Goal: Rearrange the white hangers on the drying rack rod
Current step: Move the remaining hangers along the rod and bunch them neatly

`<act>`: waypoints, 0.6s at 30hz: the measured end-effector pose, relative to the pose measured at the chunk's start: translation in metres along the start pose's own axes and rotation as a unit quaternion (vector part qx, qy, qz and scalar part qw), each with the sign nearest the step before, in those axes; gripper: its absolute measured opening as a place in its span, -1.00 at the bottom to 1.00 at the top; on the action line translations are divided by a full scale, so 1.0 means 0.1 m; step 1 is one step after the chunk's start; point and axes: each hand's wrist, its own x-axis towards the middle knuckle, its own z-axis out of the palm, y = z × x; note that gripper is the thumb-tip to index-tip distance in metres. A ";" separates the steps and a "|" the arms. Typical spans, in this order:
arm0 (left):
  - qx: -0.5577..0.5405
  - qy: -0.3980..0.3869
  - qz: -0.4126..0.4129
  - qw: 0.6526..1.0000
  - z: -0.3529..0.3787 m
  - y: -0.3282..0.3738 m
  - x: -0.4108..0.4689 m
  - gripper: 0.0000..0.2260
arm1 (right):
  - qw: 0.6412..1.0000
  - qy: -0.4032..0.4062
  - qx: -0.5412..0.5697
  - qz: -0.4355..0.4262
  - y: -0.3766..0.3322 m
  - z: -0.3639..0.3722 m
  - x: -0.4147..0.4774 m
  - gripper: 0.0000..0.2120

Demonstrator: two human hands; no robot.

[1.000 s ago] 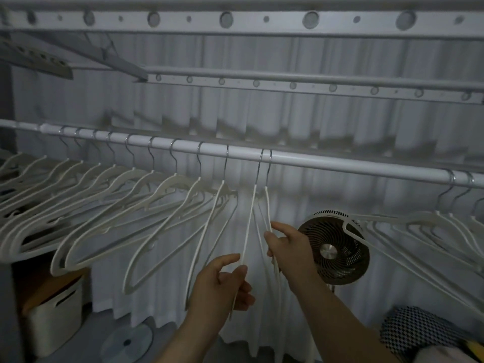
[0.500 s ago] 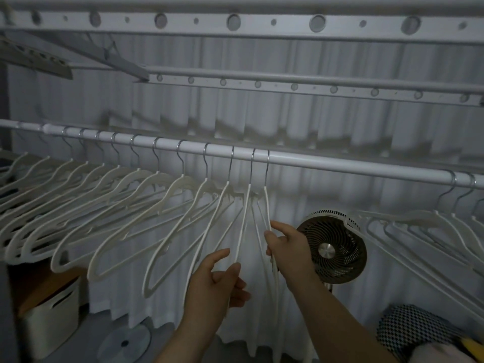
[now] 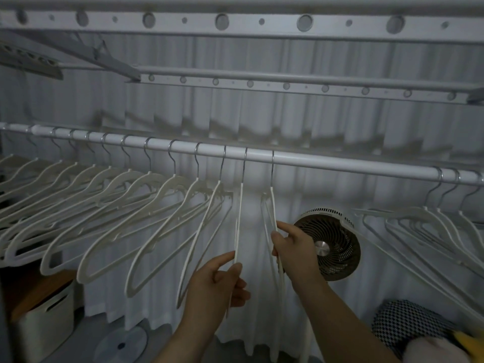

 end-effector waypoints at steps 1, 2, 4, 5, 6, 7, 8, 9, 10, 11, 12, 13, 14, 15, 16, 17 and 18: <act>0.001 0.000 -0.001 1.000 0.01 0.00 0.00 -0.78 | 1.000 0.000 0.001 0.000 0.00 0.00 -0.01 -0.72; 0.001 0.000 -0.001 1.000 0.01 0.00 0.00 -0.78 | 1.000 0.000 0.001 0.000 0.00 -0.01 -0.01 -0.72; 0.002 -0.001 0.001 1.000 0.02 0.00 0.00 -0.78 | 1.000 -0.002 0.002 0.003 -0.01 -0.01 -0.02 -0.72; 0.004 -0.001 0.002 1.000 0.02 -0.01 0.00 -0.78 | 1.000 -0.003 0.003 0.005 -0.01 -0.01 -0.02 -0.72; 0.005 -0.002 0.002 1.000 0.03 -0.01 0.00 -0.78 | 1.000 -0.003 0.005 0.008 -0.02 -0.02 -0.02 -0.72; 0.004 -0.002 0.002 1.000 0.03 -0.01 0.00 -0.77 | 1.000 -0.001 0.009 0.010 -0.02 -0.02 -0.02 -0.72; 0.003 -0.002 0.002 1.000 0.03 -0.02 -0.01 -0.77 | 1.000 0.000 0.011 0.011 -0.01 -0.02 -0.02 -0.71; 0.003 -0.003 0.003 1.000 0.03 -0.02 -0.01 -0.77 | 1.000 0.002 0.011 0.011 -0.01 -0.03 -0.02 -0.70; 0.003 -0.004 0.003 1.000 0.04 -0.02 -0.01 -0.77 | 1.000 0.003 0.010 0.011 -0.01 -0.03 -0.02 -0.70; 0.003 -0.004 0.003 1.000 0.05 -0.02 -0.01 -0.77 | 1.000 0.003 0.009 0.011 -0.01 -0.04 -0.02 -0.70; 0.003 -0.002 0.001 1.000 0.06 -0.02 -0.01 -0.77 | 1.000 0.002 0.010 0.013 -0.01 -0.04 -0.02 -0.70; 0.003 0.000 0.000 1.000 0.07 -0.02 -0.01 -0.78 | 1.000 0.001 0.011 0.016 -0.01 -0.05 -0.02 -0.70; 0.004 0.001 -0.001 1.000 0.08 -0.02 -0.01 -0.78 | 1.000 -0.001 0.010 0.017 -0.02 -0.06 -0.01 -0.70; 0.005 0.001 -0.002 1.000 0.09 -0.02 0.00 -0.78 | 1.000 -0.001 0.009 0.017 -0.01 -0.06 -0.01 -0.71; 0.005 0.001 -0.001 1.000 0.10 -0.02 -0.01 -0.78 | 1.000 -0.001 0.008 0.015 -0.01 -0.07 -0.01 -0.71; 0.005 0.000 0.000 1.000 0.10 -0.02 -0.01 -0.79 | 1.000 0.000 0.007 0.013 0.00 -0.07 -0.01 -0.71; 0.005 -0.002 0.001 1.000 0.10 -0.02 -0.01 -0.79 | 1.000 0.001 0.006 0.011 0.00 -0.07 -0.01 -0.71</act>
